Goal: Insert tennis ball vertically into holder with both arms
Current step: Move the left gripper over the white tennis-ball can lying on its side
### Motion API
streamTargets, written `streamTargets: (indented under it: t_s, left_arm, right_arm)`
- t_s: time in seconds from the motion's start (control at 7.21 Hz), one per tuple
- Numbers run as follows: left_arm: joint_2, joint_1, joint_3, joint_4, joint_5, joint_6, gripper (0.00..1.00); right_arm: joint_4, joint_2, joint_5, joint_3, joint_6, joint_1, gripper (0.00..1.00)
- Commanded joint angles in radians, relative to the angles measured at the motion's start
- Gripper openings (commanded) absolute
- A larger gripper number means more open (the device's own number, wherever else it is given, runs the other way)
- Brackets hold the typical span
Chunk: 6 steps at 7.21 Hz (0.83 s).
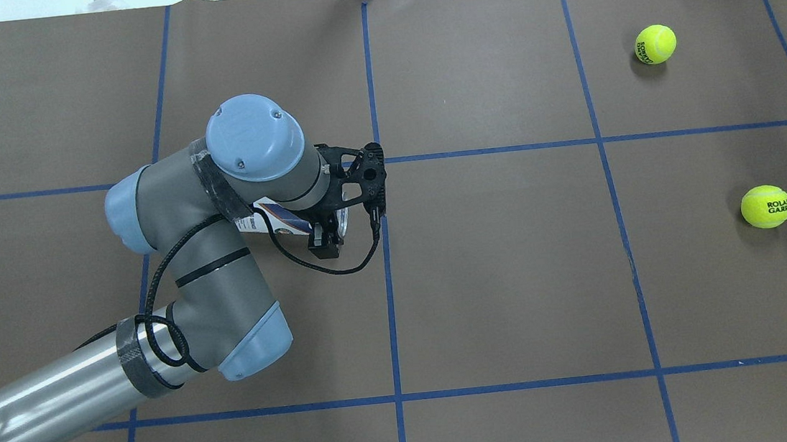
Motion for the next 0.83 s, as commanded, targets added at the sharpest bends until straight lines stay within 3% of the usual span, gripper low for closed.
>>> streamTargets:
  t_s: [0.0,0.69]
  left_arm:
    - [-0.013,0.001,0.047,-0.004,0.000,0.001,1.00]
    - [-0.047,0.001,0.138,-0.022,0.012,0.010,1.00]
  right_arm:
    - [0.002,0.001,0.000,-0.001,0.000,0.000,1.00]
    - [0.005,0.001,-0.001,-0.007,0.000,0.000,1.00]
